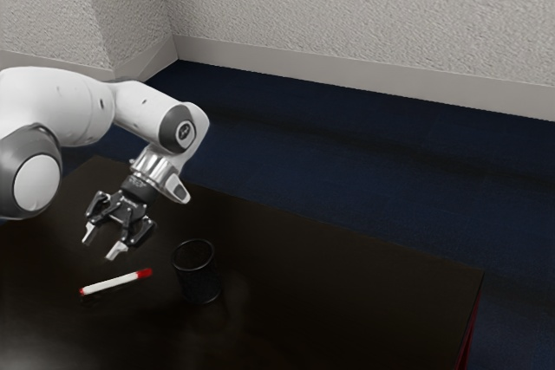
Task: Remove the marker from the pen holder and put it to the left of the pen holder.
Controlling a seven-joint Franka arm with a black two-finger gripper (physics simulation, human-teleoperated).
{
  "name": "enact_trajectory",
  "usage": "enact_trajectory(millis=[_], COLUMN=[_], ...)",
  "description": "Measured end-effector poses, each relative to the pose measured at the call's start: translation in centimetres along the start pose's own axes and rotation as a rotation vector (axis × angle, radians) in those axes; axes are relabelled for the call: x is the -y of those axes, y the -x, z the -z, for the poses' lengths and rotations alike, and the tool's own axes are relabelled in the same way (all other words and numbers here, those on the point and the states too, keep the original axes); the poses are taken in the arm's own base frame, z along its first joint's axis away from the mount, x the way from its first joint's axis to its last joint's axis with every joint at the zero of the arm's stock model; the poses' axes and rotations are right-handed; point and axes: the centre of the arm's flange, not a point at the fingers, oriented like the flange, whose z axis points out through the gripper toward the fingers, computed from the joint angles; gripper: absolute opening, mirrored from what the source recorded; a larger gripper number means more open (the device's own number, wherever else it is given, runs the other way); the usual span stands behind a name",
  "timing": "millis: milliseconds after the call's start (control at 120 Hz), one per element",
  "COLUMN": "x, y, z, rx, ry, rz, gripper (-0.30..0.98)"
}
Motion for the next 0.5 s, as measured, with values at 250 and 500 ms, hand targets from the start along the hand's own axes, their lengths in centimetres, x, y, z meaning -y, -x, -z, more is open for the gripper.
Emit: enact_trajectory(millis=[250, 500], x=[1.9, -1.5], y=[10.8, 23.3], z=[8.2, 14.1], rx=[-0.396, -0.840], ry=[0.145, 0.170], rz=[-0.011, -0.096], gripper=[0.59, 0.66])
